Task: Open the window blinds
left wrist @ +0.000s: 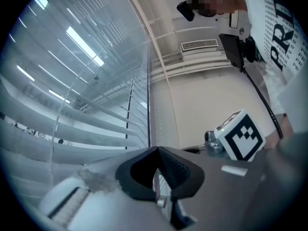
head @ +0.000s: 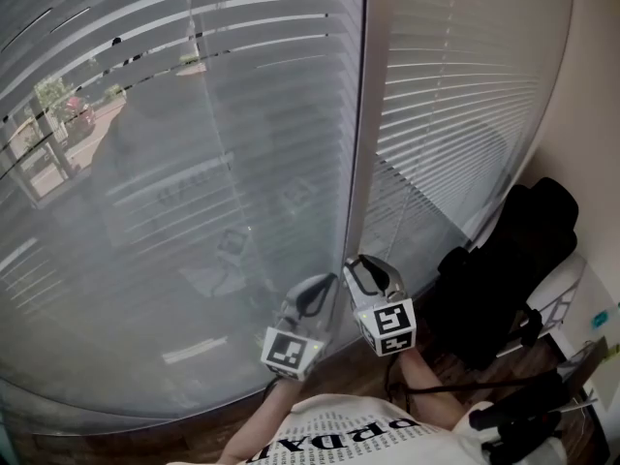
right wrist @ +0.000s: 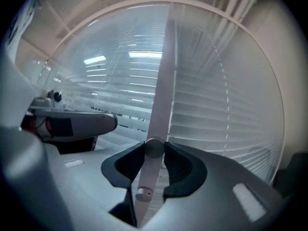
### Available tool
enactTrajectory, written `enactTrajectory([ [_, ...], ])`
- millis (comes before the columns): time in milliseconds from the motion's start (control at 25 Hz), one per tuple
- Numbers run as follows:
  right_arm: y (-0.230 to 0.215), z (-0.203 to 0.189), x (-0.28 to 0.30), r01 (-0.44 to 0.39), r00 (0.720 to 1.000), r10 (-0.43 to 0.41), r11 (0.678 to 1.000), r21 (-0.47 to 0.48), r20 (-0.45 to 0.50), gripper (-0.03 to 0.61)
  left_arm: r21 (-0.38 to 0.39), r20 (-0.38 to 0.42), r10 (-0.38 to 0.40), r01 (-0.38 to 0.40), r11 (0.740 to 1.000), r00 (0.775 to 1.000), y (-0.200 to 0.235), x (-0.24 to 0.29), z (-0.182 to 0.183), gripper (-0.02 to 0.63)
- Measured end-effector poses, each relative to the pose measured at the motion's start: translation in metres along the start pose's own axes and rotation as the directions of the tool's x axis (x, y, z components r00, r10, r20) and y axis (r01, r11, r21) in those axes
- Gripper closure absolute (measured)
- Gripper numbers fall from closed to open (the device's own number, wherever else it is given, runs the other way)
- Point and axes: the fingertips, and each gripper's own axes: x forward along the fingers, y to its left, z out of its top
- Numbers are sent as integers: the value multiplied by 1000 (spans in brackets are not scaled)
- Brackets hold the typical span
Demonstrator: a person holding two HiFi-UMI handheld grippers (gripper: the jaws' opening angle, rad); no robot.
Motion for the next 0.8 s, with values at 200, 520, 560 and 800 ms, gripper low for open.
enactTrajectory([
  [200,10,11,-3,22,999,-30,928,-371,-17,423,-1,1,5,-5,1000,1000,1,-1,1,621],
  [520,12,0,3,8,992,-86,760,-650,-89,419,-6,2,-1,1,1000,1000,-1,-2,1,621],
  [560,12,0,4,10,992,-93,742,-670,-89,440,-7,2,1,-1,1000,1000,-1,-2,1,621],
  [800,9,0,5,15,992,-90,776,-631,-87,445,-7,-1,8,-8,1000,1000,0,-4,2,621],
])
